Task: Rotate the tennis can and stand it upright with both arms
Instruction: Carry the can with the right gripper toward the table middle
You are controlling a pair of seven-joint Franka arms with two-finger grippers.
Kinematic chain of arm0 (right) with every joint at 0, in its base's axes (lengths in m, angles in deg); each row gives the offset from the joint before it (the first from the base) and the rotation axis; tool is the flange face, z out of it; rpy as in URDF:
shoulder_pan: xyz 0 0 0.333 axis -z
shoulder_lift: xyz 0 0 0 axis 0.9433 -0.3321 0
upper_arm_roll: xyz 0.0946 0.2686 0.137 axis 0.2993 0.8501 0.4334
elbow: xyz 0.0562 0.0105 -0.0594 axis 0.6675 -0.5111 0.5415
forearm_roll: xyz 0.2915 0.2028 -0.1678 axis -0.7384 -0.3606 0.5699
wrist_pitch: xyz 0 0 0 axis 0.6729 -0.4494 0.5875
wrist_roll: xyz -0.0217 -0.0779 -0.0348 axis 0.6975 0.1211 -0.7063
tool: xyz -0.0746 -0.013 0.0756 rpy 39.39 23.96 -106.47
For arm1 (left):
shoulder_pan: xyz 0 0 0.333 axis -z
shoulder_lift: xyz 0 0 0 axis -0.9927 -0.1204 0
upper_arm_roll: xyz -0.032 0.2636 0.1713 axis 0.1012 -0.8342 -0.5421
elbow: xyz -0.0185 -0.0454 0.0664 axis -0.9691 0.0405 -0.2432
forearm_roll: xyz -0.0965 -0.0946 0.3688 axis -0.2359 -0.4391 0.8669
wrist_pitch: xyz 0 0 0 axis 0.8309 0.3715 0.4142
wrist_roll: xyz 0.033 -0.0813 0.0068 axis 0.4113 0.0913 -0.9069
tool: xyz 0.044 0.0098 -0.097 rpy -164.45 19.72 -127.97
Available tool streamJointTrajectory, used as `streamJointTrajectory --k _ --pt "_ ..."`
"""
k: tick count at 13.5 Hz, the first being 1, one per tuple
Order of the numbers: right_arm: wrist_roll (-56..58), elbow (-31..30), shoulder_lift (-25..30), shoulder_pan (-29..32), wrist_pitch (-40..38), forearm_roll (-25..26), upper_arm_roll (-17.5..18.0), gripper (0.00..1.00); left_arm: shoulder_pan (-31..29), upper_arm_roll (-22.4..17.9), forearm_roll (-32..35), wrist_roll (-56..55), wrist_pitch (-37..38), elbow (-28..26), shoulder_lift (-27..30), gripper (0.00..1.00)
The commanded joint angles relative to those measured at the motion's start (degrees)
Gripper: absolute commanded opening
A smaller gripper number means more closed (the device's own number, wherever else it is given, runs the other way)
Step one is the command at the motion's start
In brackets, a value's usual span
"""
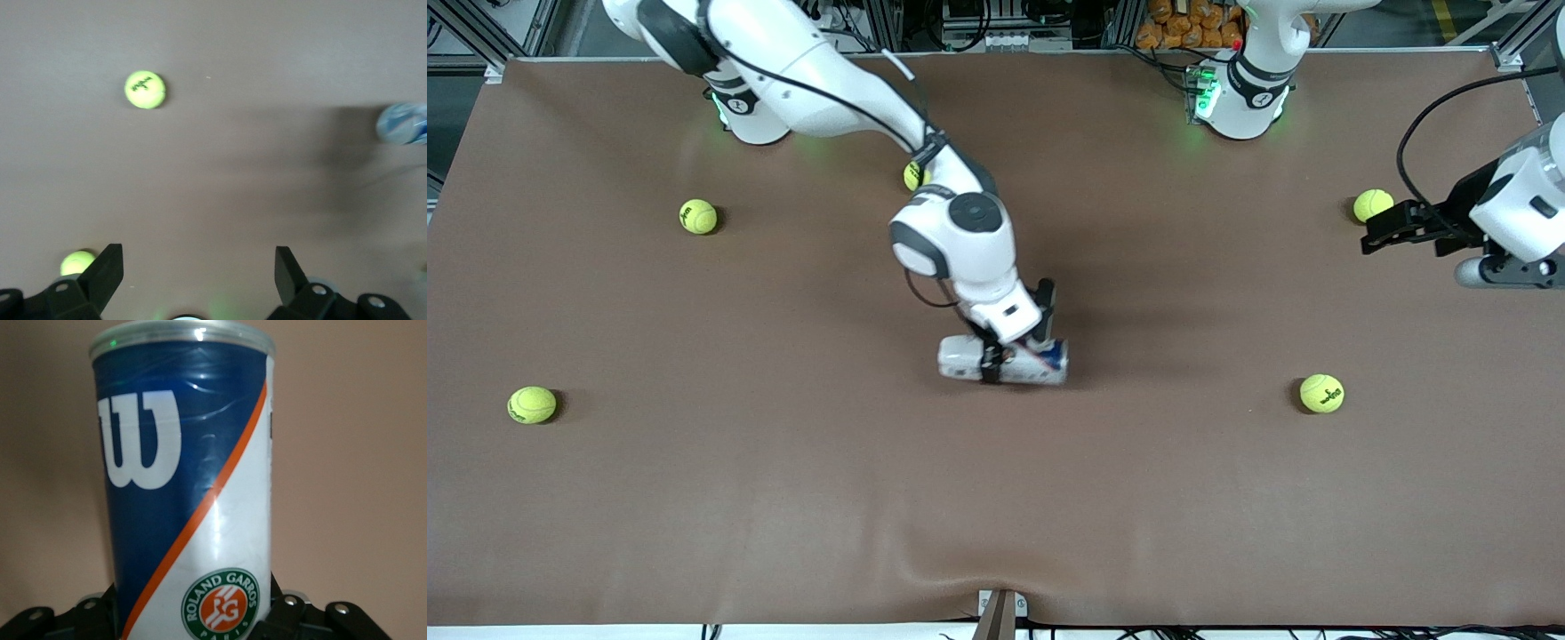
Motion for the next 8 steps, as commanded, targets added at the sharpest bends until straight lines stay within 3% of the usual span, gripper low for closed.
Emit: streamJointTrajectory --k 1,8 --pt "1.0 0.3 -1.2 -3.7 1.5 2.1 -0.3 0.76 -0.7 0.2 -4.0 1.0 0.4 0.3 -1.2 1.00" --pt "-4.9 0.7 -7.2 -6.1 6.2 2.2 -0.4 0.82 -0.8 0.3 -7.4 1.5 1.0 0.3 -3.1 1.00"
